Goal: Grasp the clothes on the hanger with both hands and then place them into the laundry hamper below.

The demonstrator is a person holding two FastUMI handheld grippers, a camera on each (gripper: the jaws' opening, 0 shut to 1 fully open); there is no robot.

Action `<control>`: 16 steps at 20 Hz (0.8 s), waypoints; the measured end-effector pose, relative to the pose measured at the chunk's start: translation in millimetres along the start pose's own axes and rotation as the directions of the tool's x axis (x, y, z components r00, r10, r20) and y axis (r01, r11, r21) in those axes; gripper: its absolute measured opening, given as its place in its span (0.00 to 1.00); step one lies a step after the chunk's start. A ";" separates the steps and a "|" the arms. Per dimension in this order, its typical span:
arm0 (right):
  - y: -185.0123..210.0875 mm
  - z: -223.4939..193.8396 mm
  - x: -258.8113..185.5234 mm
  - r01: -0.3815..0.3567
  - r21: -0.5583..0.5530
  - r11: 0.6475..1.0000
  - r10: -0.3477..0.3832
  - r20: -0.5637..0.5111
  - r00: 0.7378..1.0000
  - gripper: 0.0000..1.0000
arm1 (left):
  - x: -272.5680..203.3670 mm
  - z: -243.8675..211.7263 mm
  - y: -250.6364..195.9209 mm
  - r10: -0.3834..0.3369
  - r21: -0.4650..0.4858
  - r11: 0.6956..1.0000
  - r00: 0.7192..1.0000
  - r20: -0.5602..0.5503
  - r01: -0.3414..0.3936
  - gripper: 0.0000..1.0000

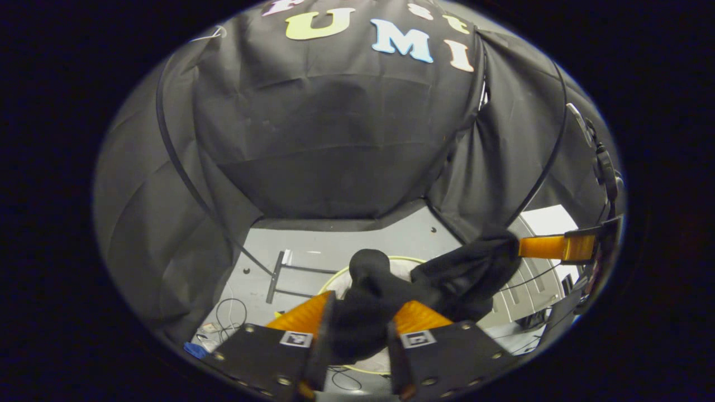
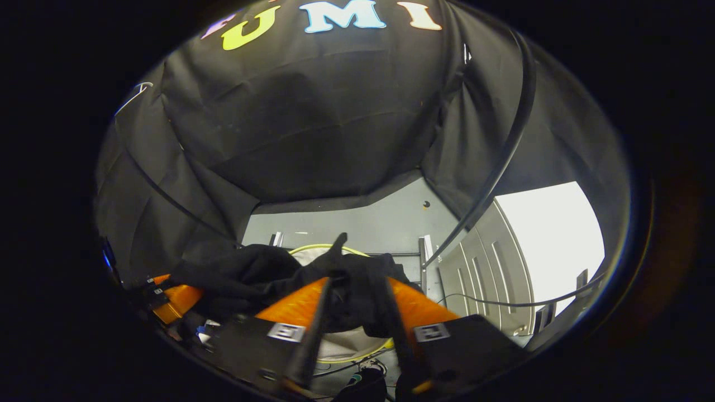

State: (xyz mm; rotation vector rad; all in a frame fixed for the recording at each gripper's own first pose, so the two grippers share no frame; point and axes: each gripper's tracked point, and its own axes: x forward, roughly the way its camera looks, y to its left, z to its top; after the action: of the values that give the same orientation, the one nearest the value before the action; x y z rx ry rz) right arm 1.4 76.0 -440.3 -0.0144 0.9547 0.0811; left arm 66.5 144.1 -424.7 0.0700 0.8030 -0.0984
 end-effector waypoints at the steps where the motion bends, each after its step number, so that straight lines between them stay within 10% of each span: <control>1: 0.2 -4.5 -3.9 0.004 -0.008 1.000 -0.004 -0.007 1.000 0.79 | -2.4 -6.8 1.0 0.007 -0.011 1.000 1.000 -0.011 -0.007 0.61; 3: 0.0 -6.7 -15.3 0.010 -0.015 1.000 -0.010 -0.004 1.000 0.99 | -14.0 -15.4 10.4 0.046 -0.029 0.998 0.999 -0.017 -0.047 0.94; 16: -64.8 56.2 -106.4 0.079 0.074 0.994 -0.092 0.195 0.976 0.99 | -113.0 92.5 -10.1 0.031 0.093 0.994 0.979 0.202 -0.051 0.94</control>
State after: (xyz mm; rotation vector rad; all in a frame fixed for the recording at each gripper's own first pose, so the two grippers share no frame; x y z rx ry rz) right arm -9.1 7.5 -322.6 0.0130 0.7558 -0.0279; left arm 53.4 131.8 -279.4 0.1667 0.5943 -0.1036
